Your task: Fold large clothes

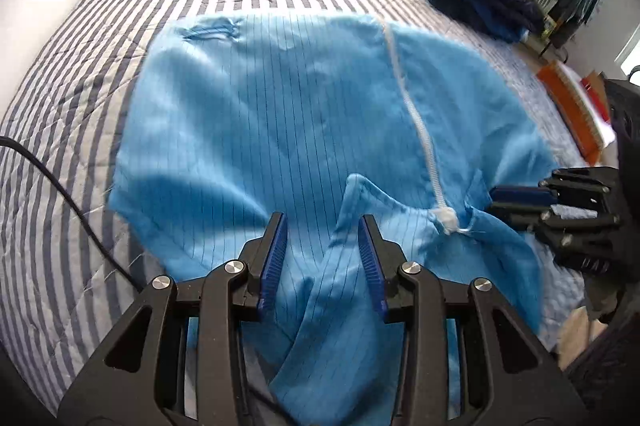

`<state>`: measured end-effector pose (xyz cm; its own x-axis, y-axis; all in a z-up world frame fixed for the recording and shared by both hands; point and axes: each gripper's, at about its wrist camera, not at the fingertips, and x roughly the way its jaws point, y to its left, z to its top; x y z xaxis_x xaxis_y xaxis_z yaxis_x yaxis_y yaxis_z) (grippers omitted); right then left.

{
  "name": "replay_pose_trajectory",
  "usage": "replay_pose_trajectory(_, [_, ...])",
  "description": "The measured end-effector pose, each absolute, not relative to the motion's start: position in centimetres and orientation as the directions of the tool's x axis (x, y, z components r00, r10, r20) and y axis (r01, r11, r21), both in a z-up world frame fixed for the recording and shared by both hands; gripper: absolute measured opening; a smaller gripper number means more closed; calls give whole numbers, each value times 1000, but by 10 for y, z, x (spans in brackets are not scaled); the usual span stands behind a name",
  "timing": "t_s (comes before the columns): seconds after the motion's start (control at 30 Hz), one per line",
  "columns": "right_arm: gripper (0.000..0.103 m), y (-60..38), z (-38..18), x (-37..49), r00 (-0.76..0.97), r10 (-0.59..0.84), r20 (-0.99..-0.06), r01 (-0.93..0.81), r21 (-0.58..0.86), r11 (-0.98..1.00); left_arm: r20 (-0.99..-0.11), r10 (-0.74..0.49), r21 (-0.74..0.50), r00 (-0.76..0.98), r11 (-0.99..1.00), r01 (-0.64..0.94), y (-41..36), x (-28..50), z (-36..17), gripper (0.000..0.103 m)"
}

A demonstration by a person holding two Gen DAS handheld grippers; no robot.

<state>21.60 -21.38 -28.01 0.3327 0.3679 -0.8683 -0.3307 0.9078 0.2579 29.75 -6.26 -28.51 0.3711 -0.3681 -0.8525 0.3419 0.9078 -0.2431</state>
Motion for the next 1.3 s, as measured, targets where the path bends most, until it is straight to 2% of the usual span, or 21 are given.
replay_pose_trajectory(0.13, [21,-247,-234,227,449,466,-763,-291,368,883,-802,-431,-318,415,895,314,-36,311,-250,37])
replay_pose_trajectory(0.2, [21,-257,-220,239,511,443,-737,-273,349,896,-789,-425,-318,444,900,297,-26,330,-236,37])
replay_pose_trajectory(0.47, [23,-248,-226,312,543,376,-751,-250,283,926,-789,-397,-258,469,907,333,-42,402,-229,37])
replay_pose_trajectory(0.6, [23,-240,-244,329,510,384,-770,-259,289,922,-796,-427,-299,429,894,335,-54,434,-252,37])
replay_pose_trajectory(0.8, [21,-226,-280,348,450,355,-819,-277,250,928,-860,-339,-237,381,927,290,-60,452,-300,37])
replay_pose_trajectory(0.87, [21,-226,-294,351,419,351,-837,-282,247,927,-866,-347,-255,361,926,279,-59,453,-311,37])
replay_pose_trajectory(1.07, [21,-239,-270,339,435,363,-824,-265,267,926,-844,-388,-301,370,914,272,-36,451,-281,37])
replay_pose_trajectory(1.2, [22,-267,-250,301,459,409,-789,-278,310,909,-794,-438,-333,423,894,301,-2,418,-249,37])
replay_pose_trajectory(1.3, [24,-279,-251,273,450,426,-785,-298,318,900,-803,-441,-311,402,884,349,9,390,-250,37])
